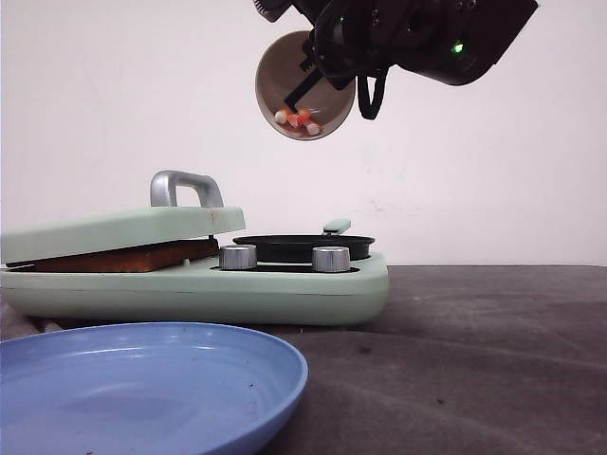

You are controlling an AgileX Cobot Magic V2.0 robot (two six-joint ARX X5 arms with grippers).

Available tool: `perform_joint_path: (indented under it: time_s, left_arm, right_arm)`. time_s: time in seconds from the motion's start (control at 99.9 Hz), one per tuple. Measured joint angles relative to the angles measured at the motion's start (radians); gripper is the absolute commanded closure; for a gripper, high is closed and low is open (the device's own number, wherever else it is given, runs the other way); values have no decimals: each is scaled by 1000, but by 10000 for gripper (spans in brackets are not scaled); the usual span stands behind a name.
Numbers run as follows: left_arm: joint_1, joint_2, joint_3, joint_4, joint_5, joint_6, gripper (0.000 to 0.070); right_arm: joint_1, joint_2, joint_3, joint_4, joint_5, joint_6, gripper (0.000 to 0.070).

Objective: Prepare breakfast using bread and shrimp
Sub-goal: 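Tilt the bowl with the right gripper to pour shrimp into the pan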

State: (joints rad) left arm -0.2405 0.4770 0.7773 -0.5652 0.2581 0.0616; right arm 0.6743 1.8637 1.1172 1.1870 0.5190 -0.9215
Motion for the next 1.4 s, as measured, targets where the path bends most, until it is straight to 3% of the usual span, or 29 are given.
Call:
perform_joint_path:
  time_s: [0.561, 0.761, 1.031, 1.232, 1.402]
  left_arm:
    - [0, 0, -4, 0, 0, 7, 278]
    - [0, 0, -4, 0, 0, 6, 278]
    - [0, 0, -4, -18, 0, 3, 278]
    - [0, 0, -4, -79, 0, 2, 278]
    - [0, 0, -5, -107, 0, -1, 278]
  right_arm:
    - [-20, 13, 0, -2, -16, 40, 700]
    - [-21, 13, 0, -9, 65, 49, 699]
    - [-21, 14, 0, -40, 269, 56, 694]
    - [-20, -58, 0, -251, 312, 93, 694]
    - [-21, -224, 0, -528, 294, 244, 695]
